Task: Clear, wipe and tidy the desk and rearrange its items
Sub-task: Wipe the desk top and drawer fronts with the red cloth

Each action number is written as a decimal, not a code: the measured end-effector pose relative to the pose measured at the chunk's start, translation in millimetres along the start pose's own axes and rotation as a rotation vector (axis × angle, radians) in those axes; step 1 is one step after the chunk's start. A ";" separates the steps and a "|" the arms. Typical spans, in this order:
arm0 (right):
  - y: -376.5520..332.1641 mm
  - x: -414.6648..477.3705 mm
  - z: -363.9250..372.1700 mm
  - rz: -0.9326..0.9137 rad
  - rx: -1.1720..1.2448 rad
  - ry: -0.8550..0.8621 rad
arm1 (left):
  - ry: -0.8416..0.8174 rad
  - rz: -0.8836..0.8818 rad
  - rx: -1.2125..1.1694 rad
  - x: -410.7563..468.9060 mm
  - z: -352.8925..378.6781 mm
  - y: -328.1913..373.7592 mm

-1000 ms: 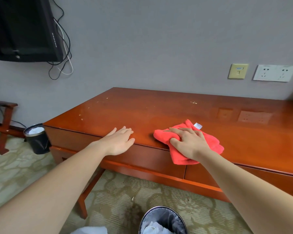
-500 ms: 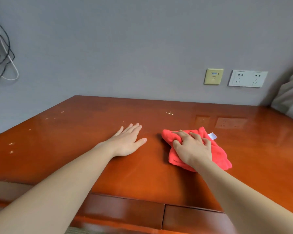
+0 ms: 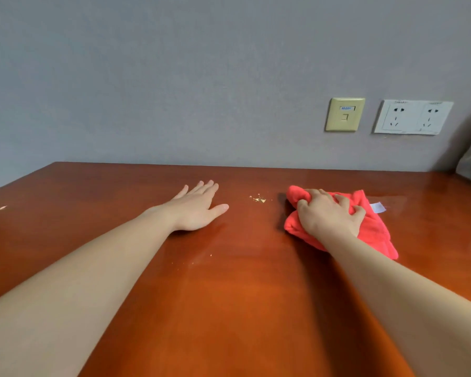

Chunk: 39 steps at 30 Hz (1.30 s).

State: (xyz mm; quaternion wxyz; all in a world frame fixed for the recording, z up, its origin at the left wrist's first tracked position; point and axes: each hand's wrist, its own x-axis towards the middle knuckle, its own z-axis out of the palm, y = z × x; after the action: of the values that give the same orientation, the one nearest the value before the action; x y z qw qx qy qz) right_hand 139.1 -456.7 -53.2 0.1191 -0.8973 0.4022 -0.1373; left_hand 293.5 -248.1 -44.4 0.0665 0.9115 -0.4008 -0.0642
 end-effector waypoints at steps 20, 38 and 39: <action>-27.0 176.9 31.2 -0.029 -0.041 0.009 | -0.040 -0.021 -0.052 105.0 9.6 2.8; -76.1 137.3 34.4 -0.465 0.110 -0.176 | -0.102 -0.136 -0.184 88.8 5.3 14.2; -74.3 129.7 31.2 -0.479 0.139 -0.189 | -0.109 -0.138 -0.190 82.2 4.6 15.8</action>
State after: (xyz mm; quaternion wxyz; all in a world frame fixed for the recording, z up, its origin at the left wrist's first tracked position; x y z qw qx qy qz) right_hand 283.9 -503.2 -38.7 0.1816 -0.9654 0.1551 -0.1047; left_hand 336.4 -319.7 -51.5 0.1259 0.9217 -0.3322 -0.1556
